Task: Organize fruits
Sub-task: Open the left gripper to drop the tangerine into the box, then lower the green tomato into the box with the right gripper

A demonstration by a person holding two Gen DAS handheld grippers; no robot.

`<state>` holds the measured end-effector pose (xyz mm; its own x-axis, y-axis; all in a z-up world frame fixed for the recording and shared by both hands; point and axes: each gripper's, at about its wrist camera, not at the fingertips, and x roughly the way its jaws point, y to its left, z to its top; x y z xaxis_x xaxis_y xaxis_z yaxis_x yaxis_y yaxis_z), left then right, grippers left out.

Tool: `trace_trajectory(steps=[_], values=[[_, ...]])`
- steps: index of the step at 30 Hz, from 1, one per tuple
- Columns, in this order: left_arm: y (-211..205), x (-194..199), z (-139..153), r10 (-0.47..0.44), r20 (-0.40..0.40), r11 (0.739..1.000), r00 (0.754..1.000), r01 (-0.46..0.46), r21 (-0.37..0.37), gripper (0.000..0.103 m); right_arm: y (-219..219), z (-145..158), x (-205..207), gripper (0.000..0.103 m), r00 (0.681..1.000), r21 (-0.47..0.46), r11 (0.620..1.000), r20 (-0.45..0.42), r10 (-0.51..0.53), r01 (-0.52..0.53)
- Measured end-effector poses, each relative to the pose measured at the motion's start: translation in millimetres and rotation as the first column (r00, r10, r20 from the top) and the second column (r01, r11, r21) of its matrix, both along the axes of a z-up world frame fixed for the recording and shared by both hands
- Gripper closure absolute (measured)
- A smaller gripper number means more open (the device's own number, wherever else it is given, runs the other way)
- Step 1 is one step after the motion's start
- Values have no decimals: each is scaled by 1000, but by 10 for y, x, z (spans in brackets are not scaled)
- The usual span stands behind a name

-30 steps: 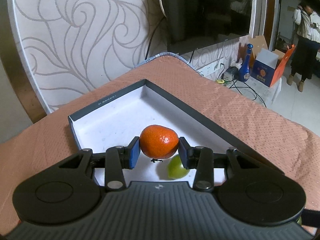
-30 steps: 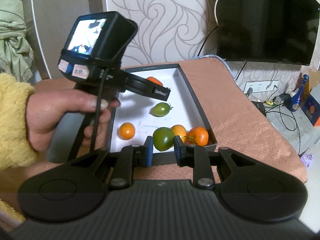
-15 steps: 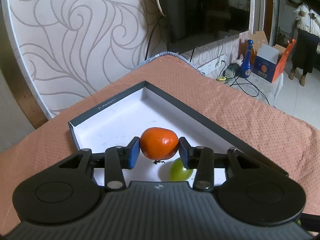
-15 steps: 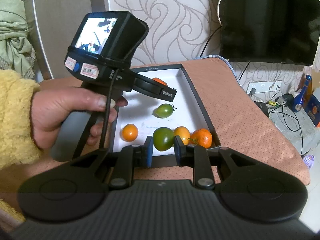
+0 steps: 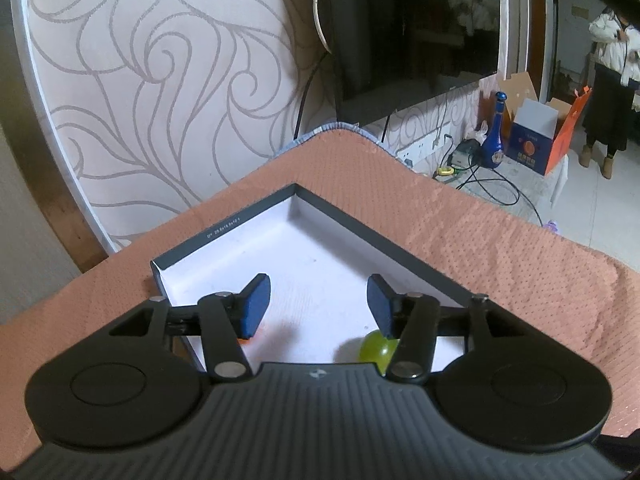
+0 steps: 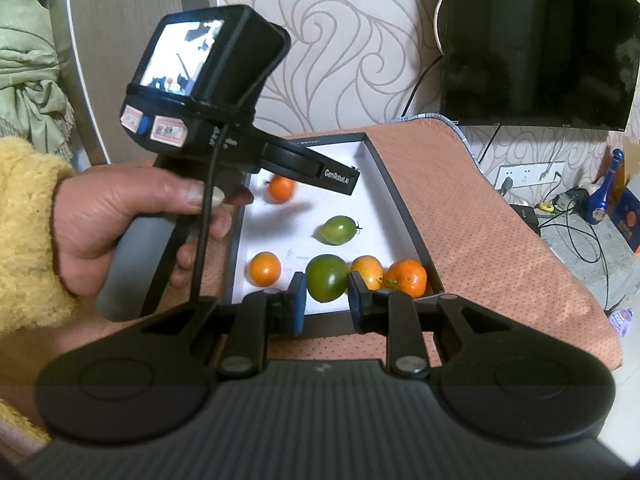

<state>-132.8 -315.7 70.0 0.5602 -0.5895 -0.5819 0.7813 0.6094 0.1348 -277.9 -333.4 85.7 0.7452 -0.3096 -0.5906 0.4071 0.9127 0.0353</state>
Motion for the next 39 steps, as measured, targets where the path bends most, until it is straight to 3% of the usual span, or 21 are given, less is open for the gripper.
trace_trajectory(steps=[26, 39], values=[[497, -145, 434, 16, -27, 994, 1000, -19, -109, 43, -159, -69, 181, 78, 1000, 48, 999, 11, -19, 18], [824, -116, 485, 70, -27, 991, 997, -72, -115, 43, -148, -68, 356, 78, 1000, 53, 998, 21, 17, -18]])
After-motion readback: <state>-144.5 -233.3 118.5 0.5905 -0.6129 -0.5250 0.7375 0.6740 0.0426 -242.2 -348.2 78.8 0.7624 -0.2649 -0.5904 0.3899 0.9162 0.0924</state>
